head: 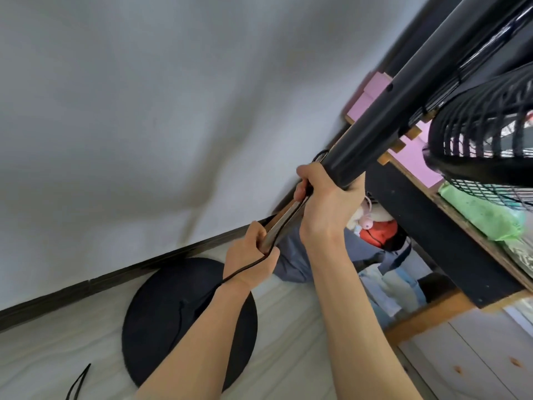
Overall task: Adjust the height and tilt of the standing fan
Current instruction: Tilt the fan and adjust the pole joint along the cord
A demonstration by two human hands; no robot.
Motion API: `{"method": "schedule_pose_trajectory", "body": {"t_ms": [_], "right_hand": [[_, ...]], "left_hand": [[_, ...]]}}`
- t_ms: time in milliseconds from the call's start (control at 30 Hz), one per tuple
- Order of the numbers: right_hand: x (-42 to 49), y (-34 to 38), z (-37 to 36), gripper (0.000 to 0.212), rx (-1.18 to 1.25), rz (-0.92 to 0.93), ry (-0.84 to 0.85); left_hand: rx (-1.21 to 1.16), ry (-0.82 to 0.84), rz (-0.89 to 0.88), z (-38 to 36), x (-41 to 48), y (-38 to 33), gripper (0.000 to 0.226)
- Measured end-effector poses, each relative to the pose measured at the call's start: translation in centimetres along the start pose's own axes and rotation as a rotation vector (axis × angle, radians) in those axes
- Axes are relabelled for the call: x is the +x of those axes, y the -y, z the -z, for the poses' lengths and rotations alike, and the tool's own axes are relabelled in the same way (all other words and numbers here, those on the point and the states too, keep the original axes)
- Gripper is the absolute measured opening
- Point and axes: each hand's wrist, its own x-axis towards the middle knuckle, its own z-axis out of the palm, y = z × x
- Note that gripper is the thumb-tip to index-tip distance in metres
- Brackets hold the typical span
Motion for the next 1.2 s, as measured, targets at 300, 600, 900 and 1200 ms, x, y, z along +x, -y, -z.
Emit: {"method": "schedule_pose_trajectory", "body": {"t_ms": [300, 600, 900, 1200], "right_hand": [[0.5, 0.5, 1.8, 0.041, -0.138, -0.118, 0.102], [0.2, 0.6, 2.3, 0.049, -0.318, -0.159, 0.176], [-5.6, -4.6, 9.0, 0.045, -0.263, -0.528, 0.298], [-10.0, -8.3, 8.5, 0.052, -0.442, -0.508, 0.520]], "left_hand": [[0.072, 0.087, 0.175, 0.5, 0.0, -2.0, 0.011], [0.365, 0.334, 0.098, 4.8, -3.0, -3.4, 0.025], [0.699, 0.207, -0.031, 10.1, -1.8, -14.7, 0.009], [0.217, 0.147, -0.210, 7.6, -0.2, -23.9, 0.075]]}}
